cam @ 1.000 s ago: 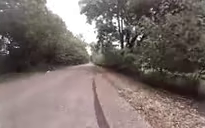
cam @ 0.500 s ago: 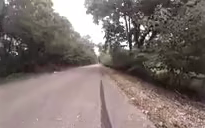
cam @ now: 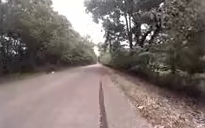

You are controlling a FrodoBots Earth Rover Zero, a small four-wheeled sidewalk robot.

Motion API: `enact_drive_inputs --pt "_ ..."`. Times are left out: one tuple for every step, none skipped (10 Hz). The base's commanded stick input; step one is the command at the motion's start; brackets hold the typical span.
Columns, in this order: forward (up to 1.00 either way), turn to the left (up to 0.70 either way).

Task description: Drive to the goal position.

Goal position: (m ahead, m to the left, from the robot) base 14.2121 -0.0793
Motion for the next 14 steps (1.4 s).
enact_drive_inputs --pt "0.7 0.0" --pt "0.7 0.2" --pt "0.7 0.24" --pt "0.7 0.0" --pt "0.7 0.0" --pt "0.7 0.0" --pt "0.7 0.0" --pt "0.7 0.0" --pt "0.7 0.0" --pt "0.7 0.0" --pt "0.7 0.0" --pt "0.7 0.0" --pt "0.7 0.0" --pt "0.7 0.0"
